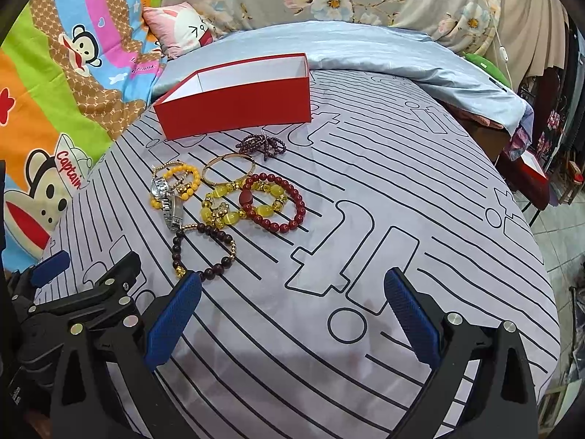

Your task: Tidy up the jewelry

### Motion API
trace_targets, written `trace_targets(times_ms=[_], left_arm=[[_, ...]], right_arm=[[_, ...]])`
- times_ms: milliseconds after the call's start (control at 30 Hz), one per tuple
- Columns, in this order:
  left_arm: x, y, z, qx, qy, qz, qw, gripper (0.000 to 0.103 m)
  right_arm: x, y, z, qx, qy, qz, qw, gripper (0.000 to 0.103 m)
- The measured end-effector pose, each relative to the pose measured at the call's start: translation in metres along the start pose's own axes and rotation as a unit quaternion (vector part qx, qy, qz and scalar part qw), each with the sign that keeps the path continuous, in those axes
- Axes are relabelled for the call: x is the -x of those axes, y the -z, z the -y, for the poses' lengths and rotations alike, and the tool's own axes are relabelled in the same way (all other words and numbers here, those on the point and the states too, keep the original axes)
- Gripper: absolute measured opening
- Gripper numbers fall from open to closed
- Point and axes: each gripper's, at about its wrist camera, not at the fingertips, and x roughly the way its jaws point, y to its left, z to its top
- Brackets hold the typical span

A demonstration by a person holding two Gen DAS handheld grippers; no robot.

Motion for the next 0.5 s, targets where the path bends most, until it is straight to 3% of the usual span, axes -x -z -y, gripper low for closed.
trace_targets(times_ms=[500], left_arm=[[0.001, 0.0005, 0.0019, -0.005, -0.001, 0.004, 1.0, 0.096]], right_arm=[[0.001, -0.0019, 0.0025, -0.001, -0.001, 0.005, 1.0, 0.096]])
